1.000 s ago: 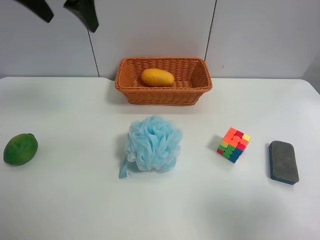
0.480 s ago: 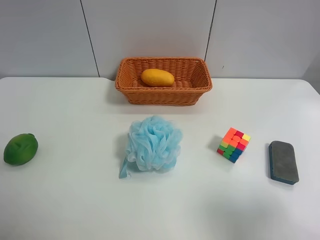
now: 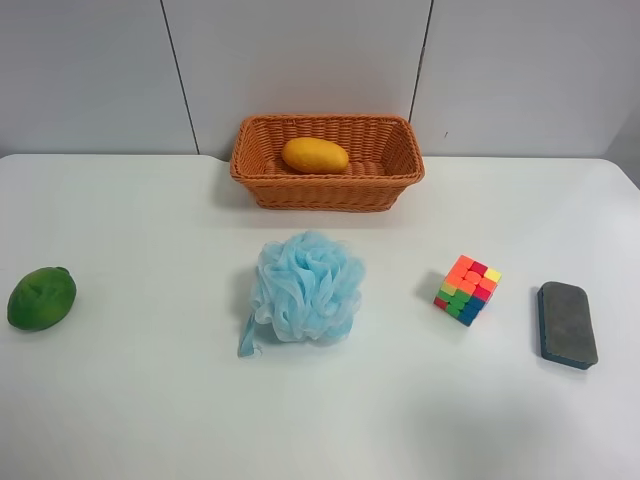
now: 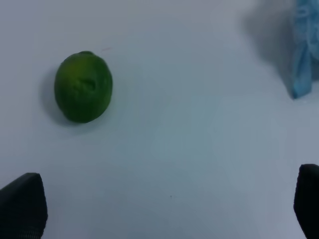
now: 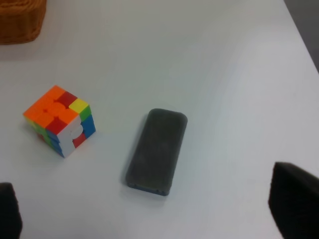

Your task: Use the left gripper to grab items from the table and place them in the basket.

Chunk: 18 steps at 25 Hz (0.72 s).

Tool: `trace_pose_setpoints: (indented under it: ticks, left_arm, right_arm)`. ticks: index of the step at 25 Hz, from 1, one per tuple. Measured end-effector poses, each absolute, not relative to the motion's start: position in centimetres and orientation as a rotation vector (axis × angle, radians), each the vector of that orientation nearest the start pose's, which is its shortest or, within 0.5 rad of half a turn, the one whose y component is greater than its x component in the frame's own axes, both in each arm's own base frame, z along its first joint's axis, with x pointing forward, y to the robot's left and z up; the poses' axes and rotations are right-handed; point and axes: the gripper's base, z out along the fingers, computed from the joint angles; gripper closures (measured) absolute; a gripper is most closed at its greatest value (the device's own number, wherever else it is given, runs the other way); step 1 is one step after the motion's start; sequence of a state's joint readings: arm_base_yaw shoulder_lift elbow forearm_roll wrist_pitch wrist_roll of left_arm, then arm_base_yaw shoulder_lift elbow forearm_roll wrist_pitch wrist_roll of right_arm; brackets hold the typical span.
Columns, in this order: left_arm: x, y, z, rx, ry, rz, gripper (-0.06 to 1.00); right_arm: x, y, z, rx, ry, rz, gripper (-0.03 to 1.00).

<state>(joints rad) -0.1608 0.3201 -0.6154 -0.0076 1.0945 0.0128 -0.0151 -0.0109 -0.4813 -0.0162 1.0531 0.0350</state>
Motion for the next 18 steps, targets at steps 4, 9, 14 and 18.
trace_pose_setpoints:
  ticks: [4,9,14,18]
  left_arm:
    - [2.6,-0.2,28.8,0.079,2.211,-0.029,-0.05]
    - [0.9,-0.1,28.1,0.006,2.122,0.01,-0.05]
    - [-0.6,-0.1,28.0,-0.003,2.03,0.017,-0.05]
    - [-0.6,-0.1,28.0,0.0,2.029,0.019,-0.05]
  right_arm:
    - [-0.4,-0.1,27.3,0.052,2.044,-0.007,-0.03]
    - [-0.4,-0.1,27.3,0.052,2.044,-0.007,-0.03]
    - [-0.4,-0.1,27.3,0.052,2.044,-0.007,-0.03]
    - [-0.4,-0.1,27.3,0.052,2.044,-0.007,-0.03]
